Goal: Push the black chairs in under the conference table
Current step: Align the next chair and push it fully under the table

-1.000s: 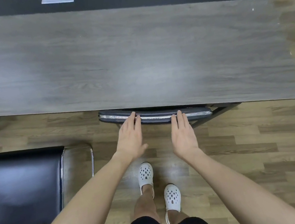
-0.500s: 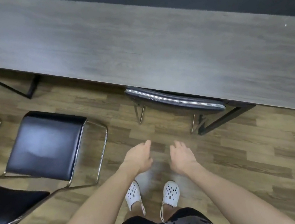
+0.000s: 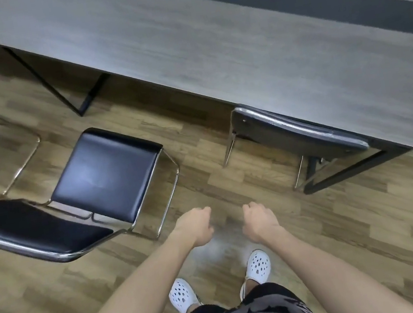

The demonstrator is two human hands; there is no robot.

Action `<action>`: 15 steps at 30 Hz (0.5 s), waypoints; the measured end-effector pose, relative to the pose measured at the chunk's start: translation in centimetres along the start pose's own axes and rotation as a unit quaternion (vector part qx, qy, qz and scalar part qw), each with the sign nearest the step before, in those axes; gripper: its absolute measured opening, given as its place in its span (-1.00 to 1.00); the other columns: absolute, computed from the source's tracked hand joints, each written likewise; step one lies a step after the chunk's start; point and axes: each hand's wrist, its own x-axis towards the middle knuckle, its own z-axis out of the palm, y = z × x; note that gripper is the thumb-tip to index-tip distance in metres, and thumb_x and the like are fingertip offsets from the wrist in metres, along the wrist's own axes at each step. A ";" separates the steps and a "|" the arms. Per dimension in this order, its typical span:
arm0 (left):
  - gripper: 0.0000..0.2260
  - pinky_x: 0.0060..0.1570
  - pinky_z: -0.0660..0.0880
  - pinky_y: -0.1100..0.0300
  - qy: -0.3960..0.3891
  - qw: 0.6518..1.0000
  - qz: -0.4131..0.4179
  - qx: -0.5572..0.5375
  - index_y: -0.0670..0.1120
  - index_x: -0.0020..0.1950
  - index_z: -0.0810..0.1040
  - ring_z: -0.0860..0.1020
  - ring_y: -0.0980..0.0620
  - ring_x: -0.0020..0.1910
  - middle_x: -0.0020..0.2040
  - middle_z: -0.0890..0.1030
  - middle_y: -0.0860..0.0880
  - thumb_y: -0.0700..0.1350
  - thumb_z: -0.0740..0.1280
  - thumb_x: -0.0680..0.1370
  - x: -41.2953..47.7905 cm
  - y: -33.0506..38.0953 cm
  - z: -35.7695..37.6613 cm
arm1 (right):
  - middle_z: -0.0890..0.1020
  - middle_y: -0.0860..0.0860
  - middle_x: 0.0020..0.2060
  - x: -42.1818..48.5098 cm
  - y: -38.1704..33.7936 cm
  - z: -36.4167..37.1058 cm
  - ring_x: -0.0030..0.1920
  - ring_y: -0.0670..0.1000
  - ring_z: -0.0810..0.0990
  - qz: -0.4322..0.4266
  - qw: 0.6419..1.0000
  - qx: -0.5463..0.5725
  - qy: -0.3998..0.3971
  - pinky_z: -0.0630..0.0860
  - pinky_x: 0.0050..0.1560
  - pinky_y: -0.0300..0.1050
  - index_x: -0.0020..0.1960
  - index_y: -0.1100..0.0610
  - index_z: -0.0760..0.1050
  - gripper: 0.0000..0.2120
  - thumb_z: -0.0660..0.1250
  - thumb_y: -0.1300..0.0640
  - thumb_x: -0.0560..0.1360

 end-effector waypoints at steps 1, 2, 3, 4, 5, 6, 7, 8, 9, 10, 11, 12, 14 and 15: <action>-0.70 0.07 0.50 -0.01 -0.001 1.000 -0.001 0.000 -0.14 0.24 0.39 0.52 -0.18 0.17 0.18 0.52 -0.15 -0.03 0.21 0.57 -0.6 -1.2 0.3 | 0.46 0.16 0.23 -0.2 -1.3 0.3 0.26 0.19 0.42 -0.005 1.000 -0.007 -0.002 0.37 0.22 0.02 0.26 0.21 0.37 -0.66 0.21 0.19 0.49; -0.71 0.06 0.49 -0.01 -0.003 1.000 -0.003 -0.001 -0.14 0.22 0.39 0.52 -0.19 0.16 0.17 0.52 -0.15 -0.03 0.21 0.57 -1.4 -2.6 0.5 | 0.46 0.17 0.22 -0.4 -2.9 0.6 0.26 0.20 0.42 -0.011 1.000 -0.012 -0.002 0.38 0.21 0.03 0.25 0.22 0.37 -0.66 0.21 0.19 0.49; -0.72 0.06 0.50 -0.01 -0.002 1.000 -0.002 -0.001 -0.14 0.21 0.39 0.53 -0.19 0.14 0.16 0.53 -0.16 -0.03 0.21 0.57 -2.1 -3.9 0.7 | 0.46 0.17 0.21 -0.5 -4.4 0.9 0.25 0.21 0.43 -0.016 1.000 -0.013 -0.001 0.39 0.21 0.03 0.24 0.22 0.37 -0.68 0.21 0.19 0.50; -0.73 0.05 0.50 -0.01 0.003 1.000 -0.004 -0.004 -0.14 0.19 0.40 0.53 -0.20 0.13 0.14 0.54 -0.16 -0.03 0.21 0.56 -2.7 -5.2 0.9 | 0.47 0.18 0.21 -0.7 -6.0 1.2 0.25 0.21 0.43 -0.020 1.000 -0.013 0.003 0.39 0.20 0.04 0.23 0.21 0.37 -0.69 0.21 0.18 0.50; -0.74 0.04 0.51 -0.01 0.009 1.000 -0.006 -0.006 -0.14 0.17 0.40 0.54 -0.20 0.12 0.13 0.55 -0.15 -0.03 0.21 0.56 -3.3 -6.6 1.0 | 0.47 0.17 0.20 -0.8 -7.5 1.5 0.25 0.21 0.43 -0.024 1.000 -0.012 0.007 0.40 0.20 0.04 0.22 0.21 0.38 -0.70 0.21 0.17 0.50; -0.75 0.02 0.51 0.00 0.014 1.000 -0.006 -0.010 -0.14 0.16 0.40 0.54 -0.19 0.11 0.12 0.55 -0.15 -0.04 0.22 0.56 -3.8 -7.6 0.9 | 0.47 0.17 0.20 -0.9 -8.8 1.7 0.24 0.21 0.43 -0.024 1.000 -0.011 0.009 0.40 0.19 0.04 0.21 0.21 0.38 -0.70 0.20 0.17 0.51; -0.76 0.00 0.51 0.01 0.021 1.000 -0.005 -0.013 -0.14 0.15 0.41 0.54 -0.19 0.10 0.11 0.55 -0.15 -0.04 0.22 0.56 -4.3 -8.8 0.9 | 0.47 0.17 0.20 -0.9 -10.1 1.9 0.24 0.21 0.43 -0.026 0.999 -0.011 0.014 0.39 0.19 0.04 0.21 0.21 0.38 -0.71 0.20 0.17 0.50; -0.78 0.00 0.50 0.01 0.029 0.999 -0.005 -0.015 -0.14 0.13 0.41 0.54 -0.19 0.11 0.11 0.54 -0.15 -0.05 0.22 0.55 -4.8 -9.8 0.8 | 0.46 0.17 0.19 -1.0 -11.4 2.0 0.24 0.21 0.42 -0.029 0.999 -0.015 0.016 0.39 0.19 0.03 0.21 0.21 0.37 -0.70 0.21 0.17 0.50; -0.78 0.00 0.51 0.01 0.037 0.999 -0.005 -0.019 -0.14 0.13 0.41 0.53 -0.18 0.11 0.12 0.54 -0.14 -0.06 0.22 0.55 -5.2 -10.7 0.6 | 0.46 0.17 0.19 -1.0 -12.4 2.1 0.24 0.21 0.42 -0.030 0.999 -0.018 0.019 0.39 0.19 0.03 0.21 0.21 0.37 -0.70 0.21 0.17 0.49; -0.78 0.01 0.51 0.00 0.043 0.999 -0.004 -0.022 -0.14 0.13 0.42 0.53 -0.18 0.12 0.12 0.54 -0.14 -0.07 0.21 0.54 -5.6 -11.6 0.6 | 0.46 0.17 0.19 -1.1 -13.5 2.2 0.24 0.21 0.42 -0.028 0.999 -0.018 0.020 0.40 0.19 0.02 0.21 0.21 0.37 -0.70 0.22 0.17 0.49; -0.77 0.03 0.52 0.00 0.047 0.999 -0.002 -0.025 -0.14 0.15 0.42 0.53 -0.18 0.12 0.13 0.54 -0.14 -0.08 0.20 0.54 -6.0 -12.5 0.5 | 0.46 0.16 0.19 -1.1 -14.4 2.3 0.24 0.20 0.43 -0.025 0.999 -0.017 0.022 0.40 0.19 0.02 0.21 0.21 0.37 -0.70 0.23 0.16 0.49; -0.76 0.04 0.52 -0.01 0.050 0.998 0.000 -0.027 -0.14 0.16 0.43 0.53 -0.17 0.12 0.14 0.54 -0.14 -0.08 0.20 0.54 -6.3 -13.3 0.5 | 0.47 0.16 0.19 -1.1 -15.3 2.3 0.23 0.20 0.43 -0.023 0.999 -0.017 0.024 0.41 0.18 0.02 0.21 0.21 0.37 -0.70 0.23 0.16 0.49; -0.74 0.04 0.51 -0.01 0.054 0.998 0.001 -0.028 -0.15 0.19 0.42 0.52 -0.17 0.13 0.16 0.54 -0.14 -0.06 0.19 0.56 -6.9 -14.8 0.4 | 0.47 0.16 0.18 -1.1 -16.8 2.5 0.22 0.20 0.44 -0.023 0.999 -0.020 0.028 0.41 0.16 0.01 0.21 0.21 0.38 -0.70 0.23 0.16 0.49; -0.72 0.05 0.51 -0.01 0.056 0.998 0.000 -0.029 -0.15 0.22 0.42 0.52 -0.17 0.14 0.18 0.53 -0.14 -0.06 0.18 0.57 -7.1 -15.3 0.4 | 0.48 0.17 0.18 -1.1 -17.4 2.6 0.22 0.20 0.44 -0.023 0.999 -0.023 0.028 0.41 0.15 0.01 0.20 0.21 0.38 -0.70 0.23 0.16 0.49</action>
